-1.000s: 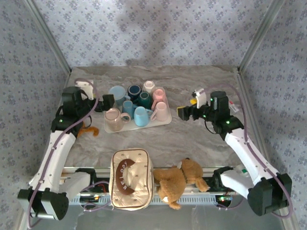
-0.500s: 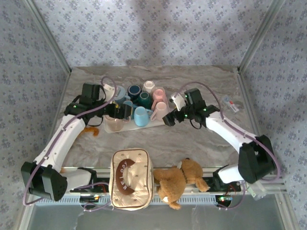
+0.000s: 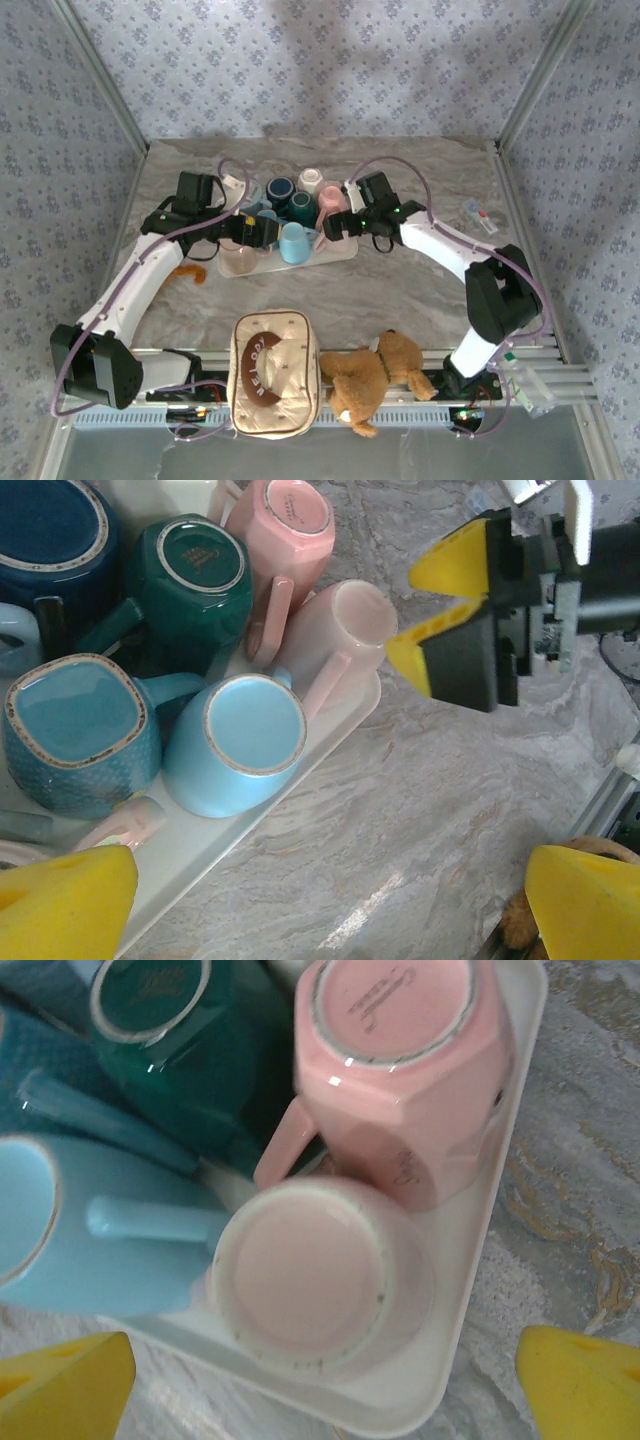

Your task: Turn the mug right side up

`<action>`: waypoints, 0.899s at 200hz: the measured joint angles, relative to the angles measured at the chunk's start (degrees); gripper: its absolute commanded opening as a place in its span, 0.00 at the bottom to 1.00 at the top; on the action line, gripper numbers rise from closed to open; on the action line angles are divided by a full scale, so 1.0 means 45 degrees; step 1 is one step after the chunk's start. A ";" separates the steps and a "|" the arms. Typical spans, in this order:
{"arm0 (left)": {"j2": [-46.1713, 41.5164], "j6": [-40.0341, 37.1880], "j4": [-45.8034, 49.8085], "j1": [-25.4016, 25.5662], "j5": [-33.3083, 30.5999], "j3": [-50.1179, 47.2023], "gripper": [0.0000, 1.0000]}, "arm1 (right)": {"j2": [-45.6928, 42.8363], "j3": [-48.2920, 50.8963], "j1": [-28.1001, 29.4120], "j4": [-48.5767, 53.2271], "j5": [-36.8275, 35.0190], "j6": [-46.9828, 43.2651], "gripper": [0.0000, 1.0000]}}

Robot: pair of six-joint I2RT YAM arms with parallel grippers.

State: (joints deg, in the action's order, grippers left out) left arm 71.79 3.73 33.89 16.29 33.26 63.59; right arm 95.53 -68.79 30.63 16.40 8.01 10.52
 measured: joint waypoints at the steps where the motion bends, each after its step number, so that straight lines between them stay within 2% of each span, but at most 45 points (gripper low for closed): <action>1: 0.0005 0.0000 -0.0005 0.0000 0.0000 0.0000 1.00 | 0.0015 -0.0015 0.0000 0.0000 -0.0024 0.0029 1.00; 79: 0.0000 -0.0005 -0.0053 0.0000 -0.0010 0.0000 0.99 | 0.1132 -0.0568 0.0233 -0.0170 -0.0272 0.1384 1.00; 142: 0.0053 0.0010 -0.0160 -0.0015 0.0510 0.0000 0.99 | 0.1753 -0.0699 0.0350 -0.0272 -0.0559 0.1574 0.97; 180: 0.0466 0.0087 -0.0151 -0.0034 0.1025 0.0000 0.95 | 0.1953 -0.0850 0.0427 -0.0427 -0.0617 0.1433 0.91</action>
State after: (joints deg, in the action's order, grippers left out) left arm 73.89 4.12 33.21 16.14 37.87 63.59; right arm 104.31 -72.62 32.56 14.48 5.23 16.97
